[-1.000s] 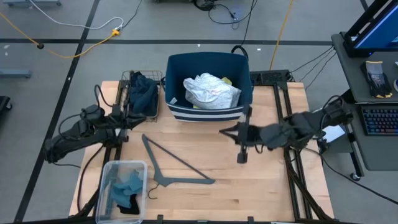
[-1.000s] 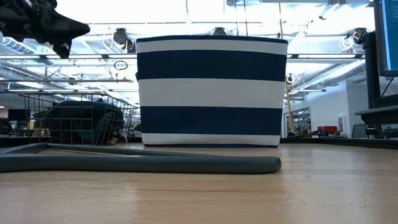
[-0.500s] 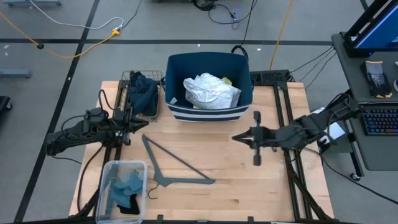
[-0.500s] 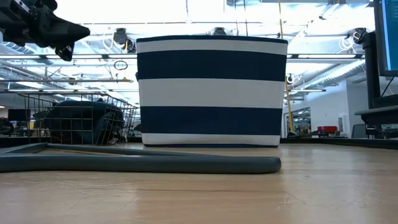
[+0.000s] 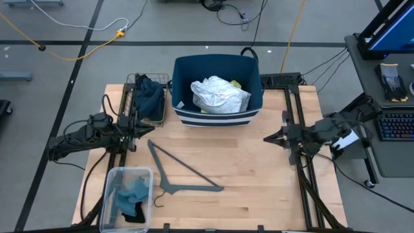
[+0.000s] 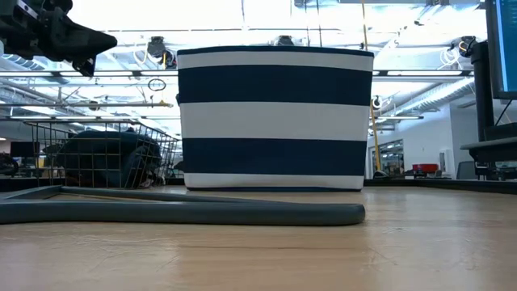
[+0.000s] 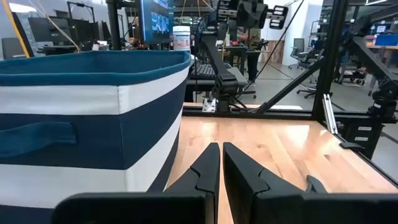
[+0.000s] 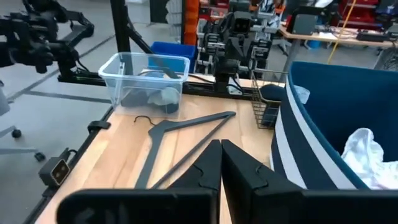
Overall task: Pick & Place Cloths
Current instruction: Return to Home Position
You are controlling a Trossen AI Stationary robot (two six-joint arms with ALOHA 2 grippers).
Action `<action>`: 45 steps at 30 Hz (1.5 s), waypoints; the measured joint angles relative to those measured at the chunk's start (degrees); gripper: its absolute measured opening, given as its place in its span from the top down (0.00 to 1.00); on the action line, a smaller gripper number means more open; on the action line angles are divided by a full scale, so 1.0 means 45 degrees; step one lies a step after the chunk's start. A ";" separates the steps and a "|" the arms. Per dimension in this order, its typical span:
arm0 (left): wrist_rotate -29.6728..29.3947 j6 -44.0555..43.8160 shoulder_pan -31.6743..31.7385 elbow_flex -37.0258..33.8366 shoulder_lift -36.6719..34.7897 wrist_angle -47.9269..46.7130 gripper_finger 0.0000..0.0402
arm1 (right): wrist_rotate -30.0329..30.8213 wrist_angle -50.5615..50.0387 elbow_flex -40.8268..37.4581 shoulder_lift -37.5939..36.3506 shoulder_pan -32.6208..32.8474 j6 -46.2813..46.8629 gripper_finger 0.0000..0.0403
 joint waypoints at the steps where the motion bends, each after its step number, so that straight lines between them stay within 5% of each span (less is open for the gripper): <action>1: 0.0009 -0.0056 0.0000 0.0000 0.0000 0.0000 0.95 | -0.0031 -0.0009 -0.0200 -0.0300 0.0000 0.0016 1.00; 11: 0.0011 -0.0764 0.0000 0.0000 0.0000 -0.0010 0.95 | -0.1270 -0.0754 -0.2018 -0.2607 0.0003 -0.0016 0.99; 21: 0.0015 -0.2049 0.0000 0.0005 0.0000 -0.1182 0.95 | -0.1797 -0.0163 -0.4085 -0.2875 0.0005 0.0703 0.99; 27: 0.0008 -0.0218 0.0000 0.0005 0.0000 -0.1178 0.95 | -0.3598 0.1689 -0.5401 -0.3013 0.0008 0.0637 0.99; 38: 0.0028 0.1179 0.0000 0.0005 0.0000 -0.1027 0.95 | -0.3501 0.1350 -0.6068 -0.5023 0.0005 0.0936 0.99; 45: 0.1144 0.1452 0.0000 0.0005 0.0000 -0.0857 0.95 | -0.3495 0.1268 -0.6909 -0.6318 0.0005 0.1083 0.99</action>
